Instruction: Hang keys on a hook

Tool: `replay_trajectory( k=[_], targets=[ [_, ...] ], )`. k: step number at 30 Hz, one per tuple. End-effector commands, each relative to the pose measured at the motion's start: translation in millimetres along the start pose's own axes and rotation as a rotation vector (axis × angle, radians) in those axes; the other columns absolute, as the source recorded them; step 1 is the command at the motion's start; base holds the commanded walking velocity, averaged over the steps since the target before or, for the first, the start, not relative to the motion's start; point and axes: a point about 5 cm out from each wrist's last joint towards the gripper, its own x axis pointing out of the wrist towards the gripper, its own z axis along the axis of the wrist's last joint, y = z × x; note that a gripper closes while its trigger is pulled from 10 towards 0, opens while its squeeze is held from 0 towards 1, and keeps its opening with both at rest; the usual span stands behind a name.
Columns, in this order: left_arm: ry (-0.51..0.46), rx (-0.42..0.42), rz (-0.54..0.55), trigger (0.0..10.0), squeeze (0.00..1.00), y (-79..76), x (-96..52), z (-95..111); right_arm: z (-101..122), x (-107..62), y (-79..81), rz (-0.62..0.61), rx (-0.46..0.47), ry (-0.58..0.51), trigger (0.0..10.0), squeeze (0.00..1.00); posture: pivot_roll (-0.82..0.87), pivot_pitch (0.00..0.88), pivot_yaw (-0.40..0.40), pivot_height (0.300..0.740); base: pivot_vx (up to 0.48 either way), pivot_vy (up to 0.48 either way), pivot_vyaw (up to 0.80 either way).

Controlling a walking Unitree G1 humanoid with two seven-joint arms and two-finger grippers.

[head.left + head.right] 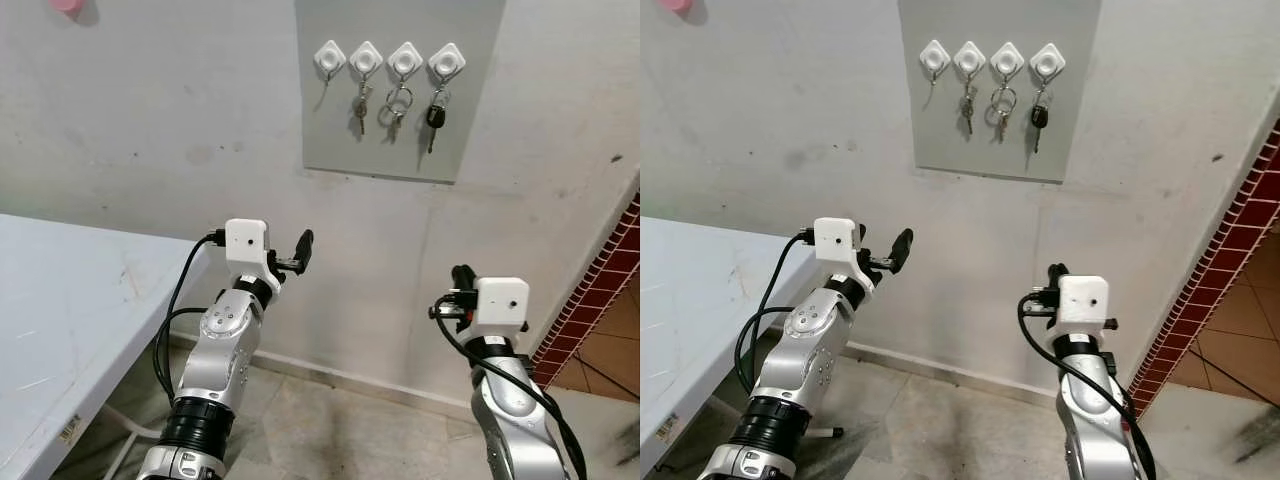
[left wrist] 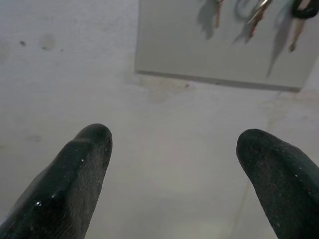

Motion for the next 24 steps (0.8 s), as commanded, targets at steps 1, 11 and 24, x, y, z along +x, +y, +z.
replay_trajectory(
  k=[1,11,24],
  targets=[
    [0.006,0.003,0.025,10.0,0.00,8.8,-0.1,-0.1,8.1,2.4,2.0,0.009,0.008,-0.029,10.0,0.00,-0.11,0.000,0.051,0.740,0.000,0.000,0.00],
    [-0.022,-0.025,0.024,10.0,0.00,4.5,-14.8,-0.6,26.3,1.2,-2.0,0.032,0.038,-0.122,10.0,0.00,-0.08,0.000,0.029,0.740,0.000,0.000,0.00],
    [-0.013,-0.069,0.042,10.0,0.00,1.5,-40.9,-4.6,31.2,-9.8,0.5,0.079,0.042,-0.130,10.0,0.00,-0.05,0.000,0.004,0.740,0.000,0.000,0.00]
  ],
)
